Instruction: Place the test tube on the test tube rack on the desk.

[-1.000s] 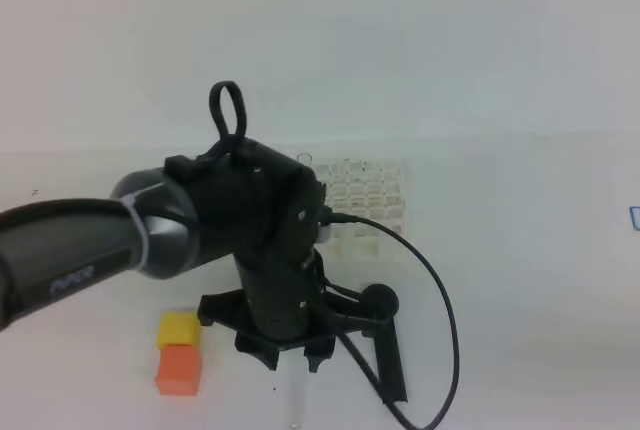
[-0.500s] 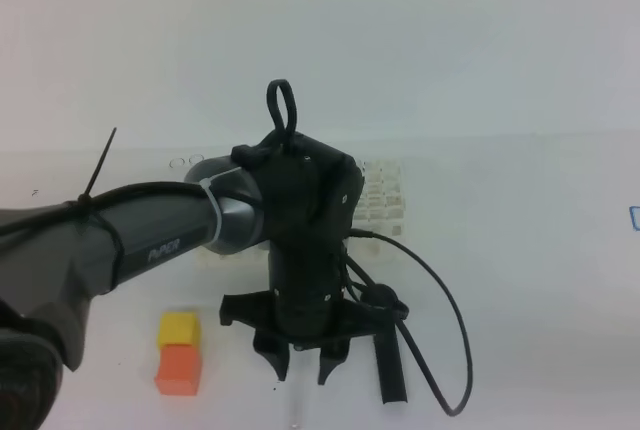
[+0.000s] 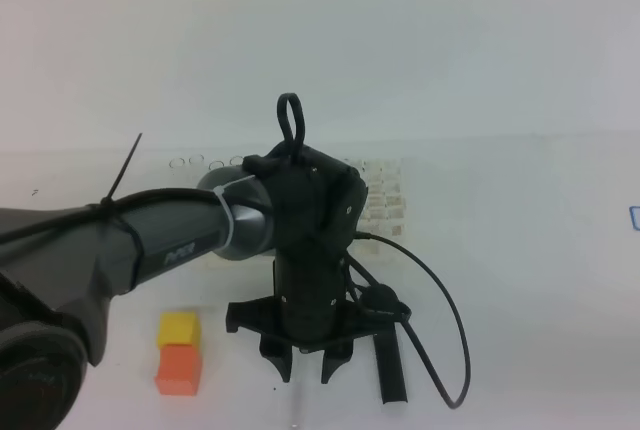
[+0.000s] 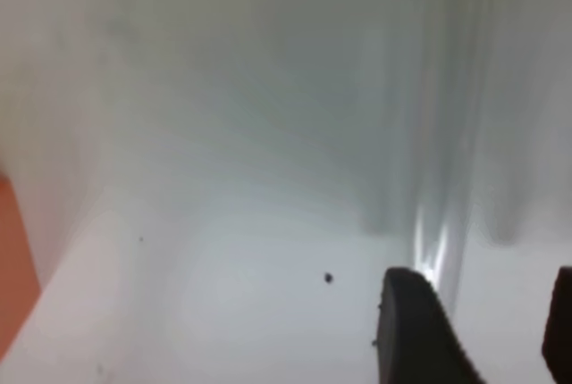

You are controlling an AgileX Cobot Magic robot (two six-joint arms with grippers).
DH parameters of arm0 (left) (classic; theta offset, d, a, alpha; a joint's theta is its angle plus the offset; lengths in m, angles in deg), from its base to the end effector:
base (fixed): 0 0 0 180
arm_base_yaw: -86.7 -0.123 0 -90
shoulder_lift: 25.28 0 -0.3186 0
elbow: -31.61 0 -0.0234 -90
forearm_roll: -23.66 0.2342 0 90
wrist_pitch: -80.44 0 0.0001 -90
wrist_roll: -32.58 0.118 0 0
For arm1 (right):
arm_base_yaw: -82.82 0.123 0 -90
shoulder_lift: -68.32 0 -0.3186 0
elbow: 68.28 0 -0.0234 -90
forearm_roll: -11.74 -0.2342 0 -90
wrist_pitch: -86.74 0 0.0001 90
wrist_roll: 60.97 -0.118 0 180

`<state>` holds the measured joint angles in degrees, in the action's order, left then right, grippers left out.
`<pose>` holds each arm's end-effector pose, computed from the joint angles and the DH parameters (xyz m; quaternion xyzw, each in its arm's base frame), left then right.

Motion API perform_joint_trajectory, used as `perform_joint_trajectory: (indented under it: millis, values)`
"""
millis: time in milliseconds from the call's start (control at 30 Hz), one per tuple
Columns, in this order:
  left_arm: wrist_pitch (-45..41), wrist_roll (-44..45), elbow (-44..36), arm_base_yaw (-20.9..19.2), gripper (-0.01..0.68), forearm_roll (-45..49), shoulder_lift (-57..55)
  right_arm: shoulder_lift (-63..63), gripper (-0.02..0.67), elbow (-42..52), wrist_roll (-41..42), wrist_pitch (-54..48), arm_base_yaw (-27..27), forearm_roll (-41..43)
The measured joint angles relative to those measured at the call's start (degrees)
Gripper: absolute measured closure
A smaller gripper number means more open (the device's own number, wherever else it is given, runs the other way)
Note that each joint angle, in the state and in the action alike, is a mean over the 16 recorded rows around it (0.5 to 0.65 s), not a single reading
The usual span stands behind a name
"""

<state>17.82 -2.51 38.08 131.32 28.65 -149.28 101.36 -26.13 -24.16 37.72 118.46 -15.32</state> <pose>0.2886 -0.2720 0.1820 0.1030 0.9939 0.0305 0.0238 0.0157 0.0612 0.3222 -0.4651 0.7245 0.2232 0.4572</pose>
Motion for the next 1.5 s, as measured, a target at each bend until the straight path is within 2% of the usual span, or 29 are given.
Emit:
perform_joint_trajectory:
  millis: [633, 1067, 1300, 1500]
  values:
    - [0.29, -2.05, 0.26, -0.19, 0.373, 0.16, -3.05, 0.00, 0.650, 0.00, 0.00, -0.27, 0.00, 0.01]
    - [-2.25, -0.74, 0.55, -0.19, 0.520, 1.55, -4.00, 0.00, 0.651, 0.00, 0.00, -0.27, 0.00, 0.01]
    - [-0.92, 3.80, 0.34, -0.25, 0.561, 2.82, -2.46, 0.00, 0.651, 0.00, 0.03, -0.27, 0.00, 0.23]
    - [5.27, 13.11, 0.15, -1.86, 0.562, -0.46, 0.68, 0.00, 0.650, 0.00, 0.20, -0.27, 0.00, 1.99]
